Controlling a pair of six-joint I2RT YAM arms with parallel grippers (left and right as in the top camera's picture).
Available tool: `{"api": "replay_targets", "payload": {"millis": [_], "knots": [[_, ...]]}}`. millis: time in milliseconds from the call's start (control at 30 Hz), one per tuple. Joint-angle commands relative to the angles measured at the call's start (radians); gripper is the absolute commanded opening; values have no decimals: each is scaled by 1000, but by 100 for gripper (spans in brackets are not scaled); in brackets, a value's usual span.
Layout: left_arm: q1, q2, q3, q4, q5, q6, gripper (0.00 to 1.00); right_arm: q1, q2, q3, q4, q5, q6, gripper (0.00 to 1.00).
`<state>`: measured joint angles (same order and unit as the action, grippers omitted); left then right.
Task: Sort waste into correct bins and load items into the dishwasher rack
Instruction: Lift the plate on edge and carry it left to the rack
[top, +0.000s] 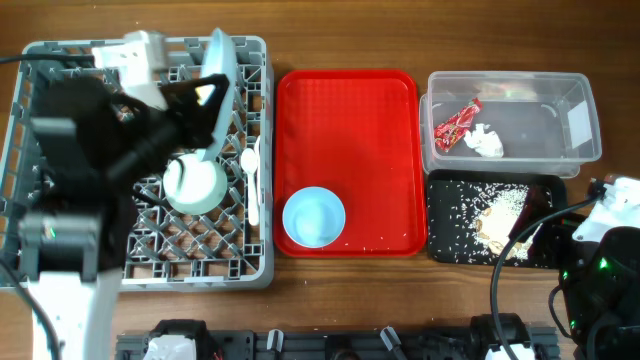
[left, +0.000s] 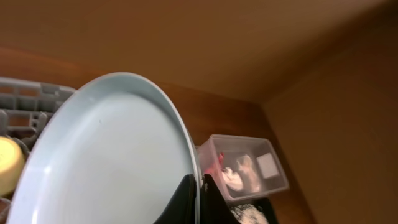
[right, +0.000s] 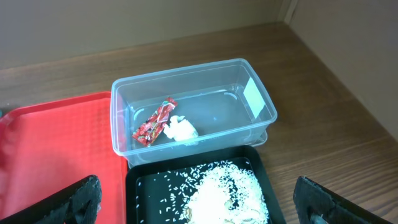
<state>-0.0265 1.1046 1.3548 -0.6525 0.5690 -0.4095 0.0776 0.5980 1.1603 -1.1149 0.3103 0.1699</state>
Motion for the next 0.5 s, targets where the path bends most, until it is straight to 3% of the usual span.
{"api": "replay_targets", "payload": {"millis": [0,233,467], "knots": [[167,145,-11,10,543,-25,4,3,-2,6,3,-6,-13,100],[234,395,-11,37,687,-33,4,3,-2,6,3,-6,-13,100],[232,525,-11,312,706,-311,4,3,-2,6,3,-6,-13,100]]}}
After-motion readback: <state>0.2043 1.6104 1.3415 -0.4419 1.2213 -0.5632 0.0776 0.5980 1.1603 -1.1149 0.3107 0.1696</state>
